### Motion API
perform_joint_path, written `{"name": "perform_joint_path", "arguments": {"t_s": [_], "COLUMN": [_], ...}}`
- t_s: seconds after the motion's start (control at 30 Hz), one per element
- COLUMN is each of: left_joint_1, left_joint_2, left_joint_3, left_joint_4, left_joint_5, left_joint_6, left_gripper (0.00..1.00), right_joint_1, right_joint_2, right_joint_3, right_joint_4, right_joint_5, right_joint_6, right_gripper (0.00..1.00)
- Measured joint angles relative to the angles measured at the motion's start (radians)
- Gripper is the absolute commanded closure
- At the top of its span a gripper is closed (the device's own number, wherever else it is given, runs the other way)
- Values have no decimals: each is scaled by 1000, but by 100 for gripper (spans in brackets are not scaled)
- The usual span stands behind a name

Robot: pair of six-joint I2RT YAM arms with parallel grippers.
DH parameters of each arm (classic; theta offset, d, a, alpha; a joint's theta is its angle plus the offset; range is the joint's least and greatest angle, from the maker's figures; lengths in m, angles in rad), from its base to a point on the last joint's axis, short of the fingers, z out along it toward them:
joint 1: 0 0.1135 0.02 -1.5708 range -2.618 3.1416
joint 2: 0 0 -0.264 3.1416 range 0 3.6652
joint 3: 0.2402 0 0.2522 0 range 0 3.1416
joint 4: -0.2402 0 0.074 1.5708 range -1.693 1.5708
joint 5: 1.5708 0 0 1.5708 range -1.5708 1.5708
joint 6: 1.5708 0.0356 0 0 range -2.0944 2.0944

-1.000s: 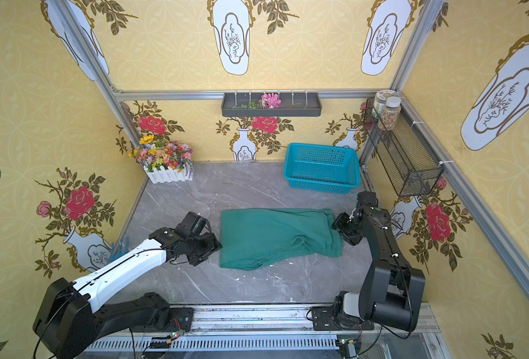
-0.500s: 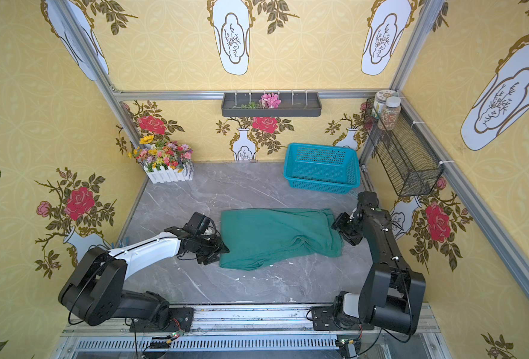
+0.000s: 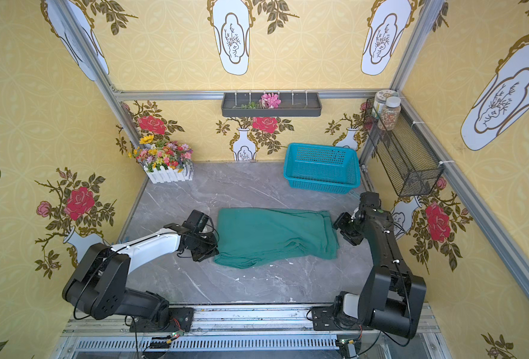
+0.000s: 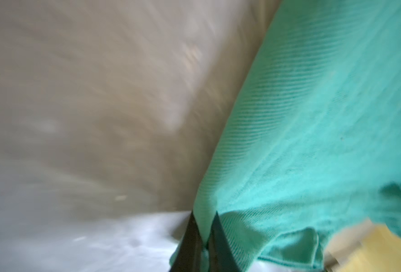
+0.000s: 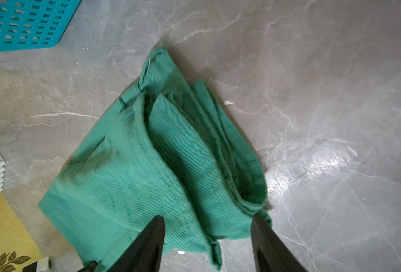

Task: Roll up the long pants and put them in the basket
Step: Adjust the long pant at the center of the board.

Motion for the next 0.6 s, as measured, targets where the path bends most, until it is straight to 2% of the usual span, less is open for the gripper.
{"name": "perform_joint_path", "arguments": {"t_s": [0.13,0.23,0.4,0.6], "left_joint_1": [17,49,112,132], "left_joint_2": [-31,-6,-17,-23], "left_joint_3": [4,15,18,18], "left_joint_4": [-57,-75,-81,-80], "left_joint_5": [-120,-154,-178,-179], "left_joint_6": [-2,-1,0,10], "left_gripper": [100,100,100,100], "right_joint_1": [93,185,248,272], "right_joint_2": [46,123,188,35], "right_joint_3": [8,45,83,-55], "right_joint_4": [33,63,94,66], "right_joint_5": [-46,-77,-77,-18], "right_joint_6": [-3,-3,2,79], "right_gripper": [42,46,51,46]}}
